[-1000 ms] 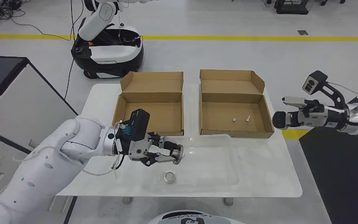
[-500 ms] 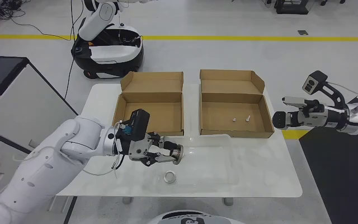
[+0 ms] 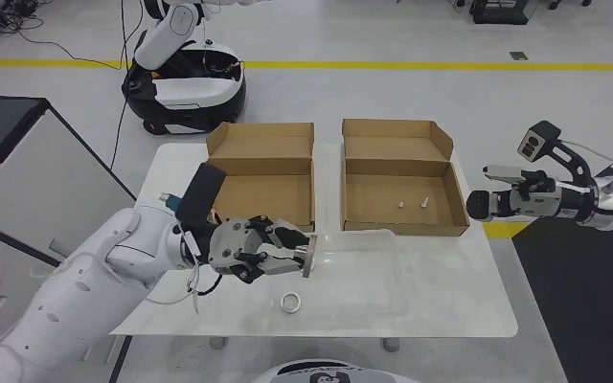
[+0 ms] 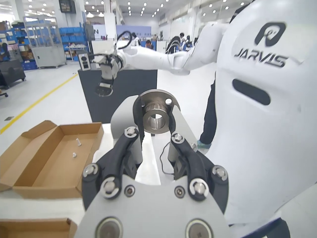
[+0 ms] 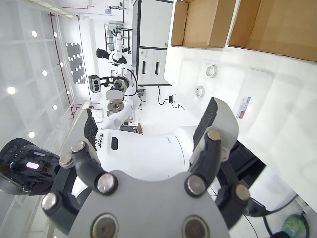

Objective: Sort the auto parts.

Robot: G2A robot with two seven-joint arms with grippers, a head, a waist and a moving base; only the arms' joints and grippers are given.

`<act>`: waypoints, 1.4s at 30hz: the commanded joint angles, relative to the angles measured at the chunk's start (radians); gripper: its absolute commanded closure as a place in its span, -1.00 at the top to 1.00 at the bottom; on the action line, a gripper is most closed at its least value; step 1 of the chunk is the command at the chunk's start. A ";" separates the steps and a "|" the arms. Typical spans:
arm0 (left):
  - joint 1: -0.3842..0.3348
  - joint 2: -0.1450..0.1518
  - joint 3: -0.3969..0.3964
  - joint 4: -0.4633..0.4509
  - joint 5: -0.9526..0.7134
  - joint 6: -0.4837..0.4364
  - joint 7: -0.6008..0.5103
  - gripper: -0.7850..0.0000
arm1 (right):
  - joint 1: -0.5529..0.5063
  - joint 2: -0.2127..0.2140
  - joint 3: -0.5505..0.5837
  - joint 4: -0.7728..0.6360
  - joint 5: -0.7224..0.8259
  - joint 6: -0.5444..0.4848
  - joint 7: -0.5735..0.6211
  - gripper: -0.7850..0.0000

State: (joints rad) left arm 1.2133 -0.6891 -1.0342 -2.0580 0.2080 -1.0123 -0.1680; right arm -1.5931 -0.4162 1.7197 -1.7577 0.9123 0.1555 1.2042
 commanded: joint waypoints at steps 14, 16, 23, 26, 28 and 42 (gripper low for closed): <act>0.021 -0.009 0.001 -0.034 -0.058 0.000 0.245 -1.00 | 0.000 0.000 0.000 0.000 0.000 0.000 0.000 1.00; 0.027 -0.010 -0.001 -0.039 -0.050 0.000 0.283 -1.00 | 0.000 0.000 0.000 0.000 0.000 0.000 0.000 1.00; 0.038 -0.016 0.006 -0.073 0.014 0.000 0.482 -1.00 | 0.000 0.000 0.000 0.000 0.000 0.000 0.000 1.00; 0.036 -0.015 0.020 -0.073 0.081 0.000 0.578 -1.00 | 0.000 0.000 0.000 0.000 0.000 0.000 0.000 1.00; 0.034 -0.010 0.033 -0.064 0.142 0.000 0.634 -1.00 | 0.000 0.000 0.000 0.000 0.000 0.000 0.000 1.00; -0.023 0.099 0.200 0.042 0.543 0.000 0.976 -1.00 | 0.000 0.000 0.000 0.000 0.000 0.000 0.000 1.00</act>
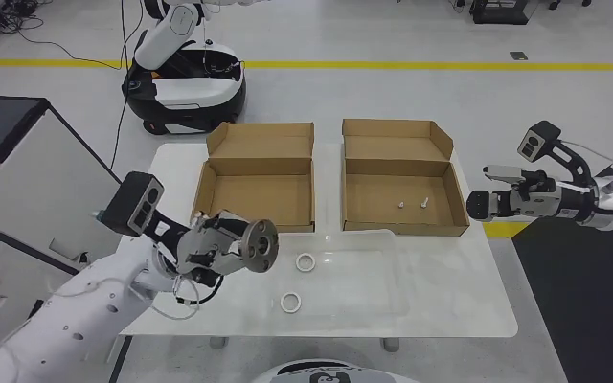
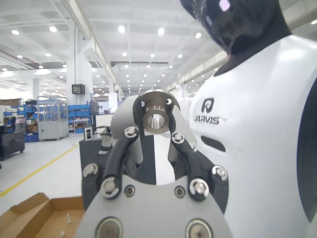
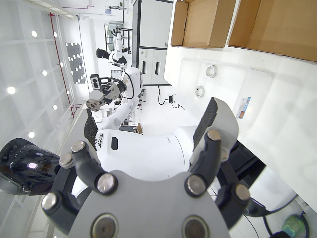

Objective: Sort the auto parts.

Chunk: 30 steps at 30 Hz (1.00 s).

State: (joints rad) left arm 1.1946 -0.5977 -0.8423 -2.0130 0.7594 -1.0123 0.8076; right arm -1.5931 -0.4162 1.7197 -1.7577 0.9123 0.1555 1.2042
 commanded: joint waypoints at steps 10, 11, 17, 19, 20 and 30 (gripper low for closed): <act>-0.037 0.029 0.005 -0.121 -0.188 0.000 0.001 -1.00 | 0.000 0.000 0.000 0.000 0.000 0.000 0.000 1.00; -0.034 0.027 -0.002 -0.118 -0.189 0.000 0.001 -1.00 | 0.000 0.000 0.000 0.000 0.000 0.000 0.000 1.00; -0.007 0.009 -0.040 -0.126 -0.206 0.000 0.001 -1.00 | 0.000 0.000 0.000 0.000 0.000 0.000 0.000 1.00; 0.001 0.006 -0.047 -0.123 -0.195 0.000 0.001 -1.00 | 0.000 0.000 0.000 0.000 0.000 0.000 0.000 1.00; 0.005 0.005 -0.050 -0.122 -0.195 0.000 0.001 -1.00 | 0.000 0.000 0.000 0.000 0.000 0.000 0.000 1.00; 0.037 0.026 -0.050 -0.057 -0.118 0.000 0.000 -1.00 | 0.000 0.000 0.000 0.000 0.000 0.000 0.000 1.00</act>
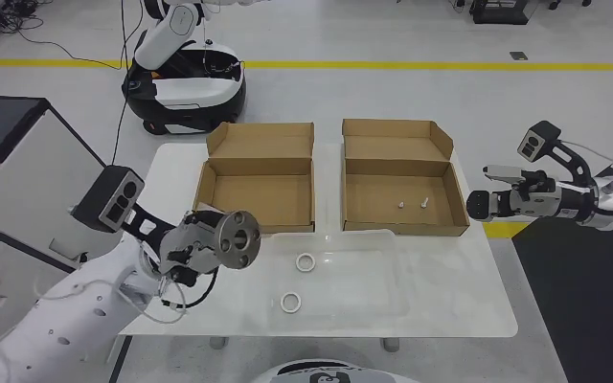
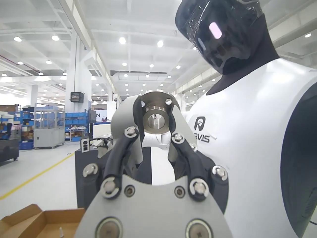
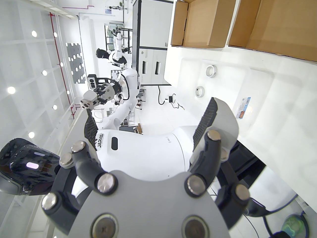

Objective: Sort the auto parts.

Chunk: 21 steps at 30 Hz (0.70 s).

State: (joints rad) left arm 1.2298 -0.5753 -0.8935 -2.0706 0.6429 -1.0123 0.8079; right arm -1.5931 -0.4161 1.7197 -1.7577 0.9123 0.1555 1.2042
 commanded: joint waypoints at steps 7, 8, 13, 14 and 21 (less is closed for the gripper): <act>0.000 0.021 0.008 -0.021 -0.052 0.000 0.000 -1.00 | 0.000 0.000 0.000 0.000 0.000 0.000 0.000 1.00; -0.003 0.020 0.003 -0.031 -0.074 0.000 0.000 -1.00 | 0.000 0.000 0.000 0.000 0.000 0.000 0.000 1.00; -0.004 -0.006 -0.039 -0.105 -0.195 0.000 0.000 -1.00 | 0.000 0.000 0.000 0.000 0.000 0.000 0.000 1.00; -0.001 -0.013 -0.051 -0.110 -0.209 0.000 0.000 -1.00 | 0.000 0.000 0.000 0.000 0.000 0.000 0.000 1.00; 0.019 -0.030 -0.074 -0.108 -0.180 0.000 0.000 -1.00 | 0.000 0.000 0.000 0.000 0.000 0.000 0.000 1.00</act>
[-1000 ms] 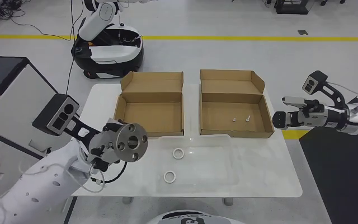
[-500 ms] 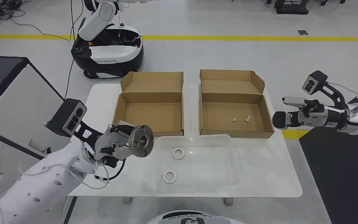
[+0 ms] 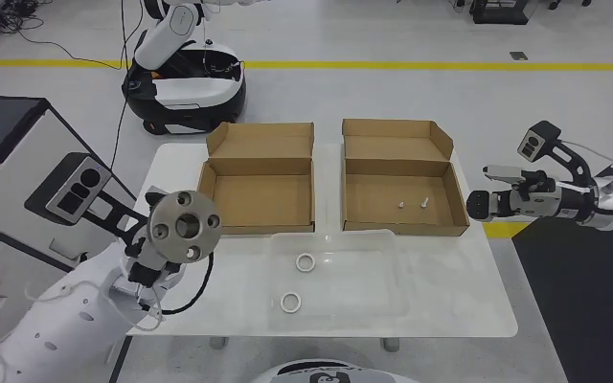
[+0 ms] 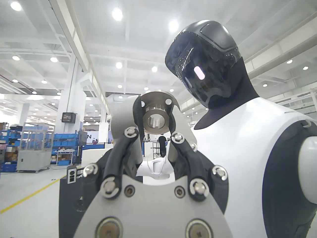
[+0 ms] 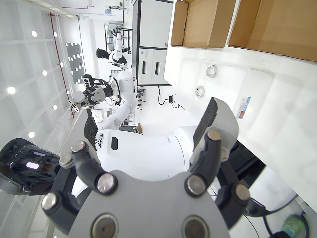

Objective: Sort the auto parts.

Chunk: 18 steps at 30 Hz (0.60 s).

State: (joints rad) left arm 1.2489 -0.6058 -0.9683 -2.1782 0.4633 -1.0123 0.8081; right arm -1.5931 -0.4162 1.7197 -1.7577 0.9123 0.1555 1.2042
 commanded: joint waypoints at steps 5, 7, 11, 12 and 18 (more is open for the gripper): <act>0.000 0.000 0.000 0.000 -0.001 0.000 0.000 -1.00 | 0.000 0.000 0.000 0.000 0.000 0.000 0.000 1.00; 0.000 0.000 0.000 0.000 -0.001 0.000 0.000 -1.00 | 0.000 0.000 0.000 0.000 0.000 0.000 0.000 1.00; 0.003 -0.002 -0.002 -0.004 -0.005 0.023 -0.028 -1.00 | 0.000 0.000 0.000 0.000 0.000 0.000 0.000 1.00; 0.005 -0.004 -0.005 -0.002 -0.010 0.037 -0.055 -1.00 | 0.000 0.000 0.000 0.000 0.000 0.000 0.000 1.00; 0.021 -0.010 -0.022 0.049 -0.096 0.161 -0.232 -1.00 | 0.000 0.000 0.000 0.000 0.000 0.000 0.000 1.00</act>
State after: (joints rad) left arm 1.2664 -0.6159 -0.9891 -2.1380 0.3824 -0.8787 0.6144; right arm -1.5931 -0.4162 1.7197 -1.7577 0.9123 0.1555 1.2042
